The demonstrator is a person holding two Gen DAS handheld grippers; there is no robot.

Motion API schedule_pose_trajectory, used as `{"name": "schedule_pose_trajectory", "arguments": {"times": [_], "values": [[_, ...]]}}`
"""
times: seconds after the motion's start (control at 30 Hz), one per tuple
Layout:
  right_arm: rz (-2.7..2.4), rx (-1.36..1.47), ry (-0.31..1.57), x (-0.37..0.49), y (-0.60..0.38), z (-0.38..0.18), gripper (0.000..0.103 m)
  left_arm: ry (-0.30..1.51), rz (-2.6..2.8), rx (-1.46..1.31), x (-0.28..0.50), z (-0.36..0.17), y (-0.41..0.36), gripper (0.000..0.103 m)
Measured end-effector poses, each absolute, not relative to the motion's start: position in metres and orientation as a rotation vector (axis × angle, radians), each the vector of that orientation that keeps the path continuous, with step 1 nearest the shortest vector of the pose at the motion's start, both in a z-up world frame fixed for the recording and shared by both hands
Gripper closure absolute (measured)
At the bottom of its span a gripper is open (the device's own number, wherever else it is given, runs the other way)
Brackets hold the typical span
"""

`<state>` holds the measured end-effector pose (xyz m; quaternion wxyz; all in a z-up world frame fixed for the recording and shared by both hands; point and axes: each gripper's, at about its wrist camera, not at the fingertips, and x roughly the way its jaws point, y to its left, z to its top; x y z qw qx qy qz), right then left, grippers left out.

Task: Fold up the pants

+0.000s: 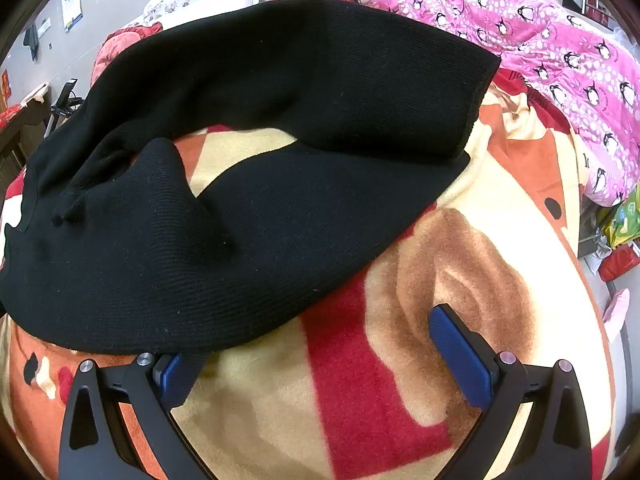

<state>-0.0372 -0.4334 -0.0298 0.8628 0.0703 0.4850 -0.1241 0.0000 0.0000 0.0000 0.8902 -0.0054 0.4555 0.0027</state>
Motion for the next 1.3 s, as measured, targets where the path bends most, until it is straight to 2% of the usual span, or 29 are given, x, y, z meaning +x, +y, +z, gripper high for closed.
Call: {"name": "schedule_pose_trajectory", "arguments": {"times": [1.1, 1.13, 1.23, 1.3], "values": [[-0.258, 0.152, 1.016, -0.037, -0.434, -0.03, 0.001, 0.944, 0.006, -0.009, -0.003, 0.0, 0.001, 0.0], [-0.258, 0.152, 1.016, -0.037, -0.433, -0.03, 0.001, 0.943, 0.004, -0.005, -0.004, 0.001, 0.0, 0.002], [-0.258, 0.152, 1.016, -0.037, -0.434, -0.03, 0.001, 0.932, -0.007, -0.012, -0.01, 0.004, -0.001, 0.017], [-0.258, 0.151, 1.016, -0.037, -0.434, -0.03, 0.001, 0.935, -0.014, -0.036, -0.017, 0.01, 0.0, 0.018]]}}
